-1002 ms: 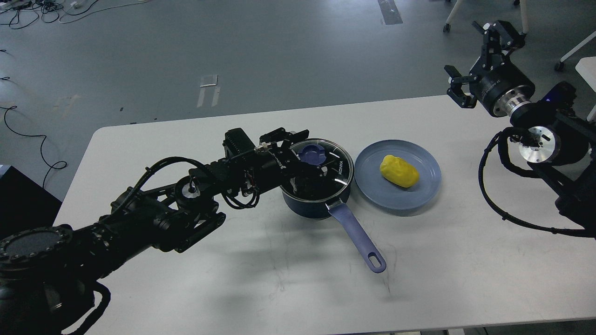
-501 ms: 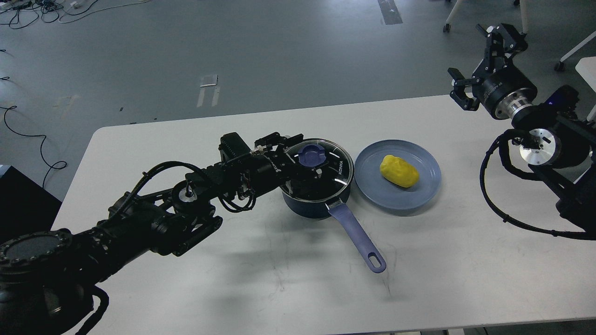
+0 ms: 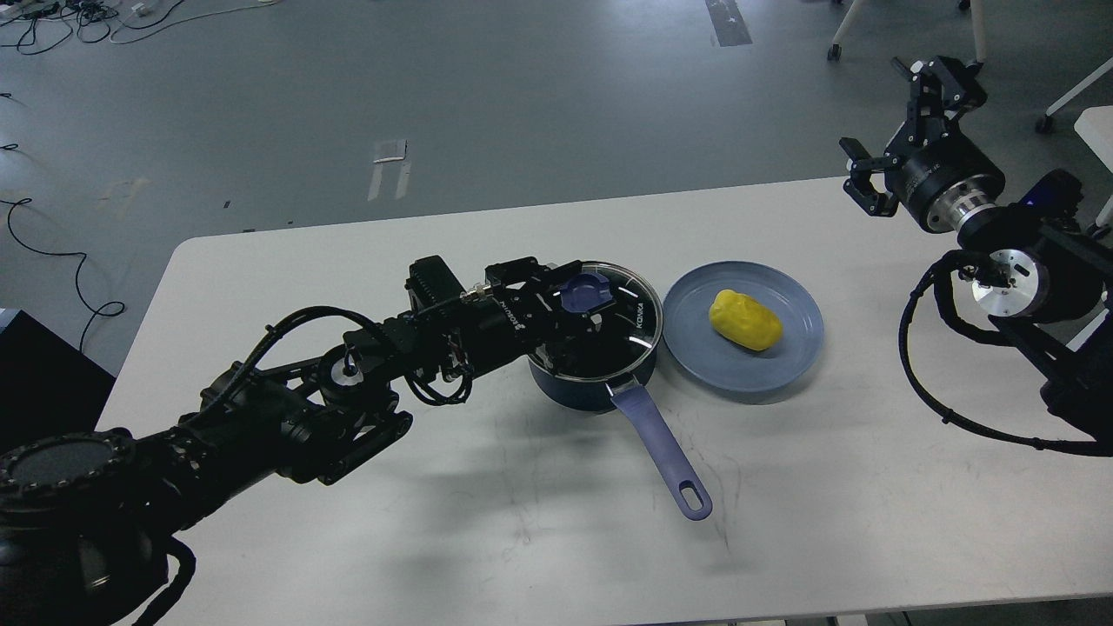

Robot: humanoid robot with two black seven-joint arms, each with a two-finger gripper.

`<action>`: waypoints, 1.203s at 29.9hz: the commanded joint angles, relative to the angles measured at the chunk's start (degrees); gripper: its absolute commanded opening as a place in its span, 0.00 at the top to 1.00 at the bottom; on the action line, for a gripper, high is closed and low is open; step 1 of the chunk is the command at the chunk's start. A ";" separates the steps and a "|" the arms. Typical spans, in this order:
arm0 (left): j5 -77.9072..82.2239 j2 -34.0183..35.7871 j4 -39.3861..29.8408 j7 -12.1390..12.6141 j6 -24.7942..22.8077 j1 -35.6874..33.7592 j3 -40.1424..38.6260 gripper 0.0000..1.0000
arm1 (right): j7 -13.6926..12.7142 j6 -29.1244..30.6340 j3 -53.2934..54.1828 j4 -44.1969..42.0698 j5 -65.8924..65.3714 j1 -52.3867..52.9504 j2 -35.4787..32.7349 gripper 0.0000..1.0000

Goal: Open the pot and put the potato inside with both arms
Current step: 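Lift the glass lid off the pot with the left gripper, moving it aside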

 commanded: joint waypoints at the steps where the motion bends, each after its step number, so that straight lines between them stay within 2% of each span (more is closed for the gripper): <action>1: 0.05 0.36 -0.28 -0.02 0.39 0.00 0.34 0.56 | -0.01 -0.52 -0.03 0.08 0.00 -0.16 0.07 0.00; 12: -0.22 1.68 -0.45 -0.02 1.09 -1.23 0.08 0.56 | -0.01 -0.53 -0.12 0.16 0.00 -0.16 0.07 0.00; 15: -0.57 2.03 -0.71 -0.02 1.88 -3.43 0.08 0.56 | -0.01 -0.53 -0.03 0.43 0.00 -0.07 -0.02 0.00; 24: -2.94 6.77 -7.13 -0.02 1.89 -7.47 0.17 0.56 | -0.01 -0.53 -0.03 0.69 0.09 0.46 -0.10 0.00; 32: -2.94 13.63 -9.24 -0.02 2.24 -8.44 0.08 0.56 | -0.09 -0.53 -0.30 0.43 0.00 0.37 0.25 0.00; 36: -3.12 20.03 -14.76 -0.02 2.46 -7.30 0.25 0.56 | -0.01 -0.53 -0.47 0.60 0.09 0.55 0.60 0.00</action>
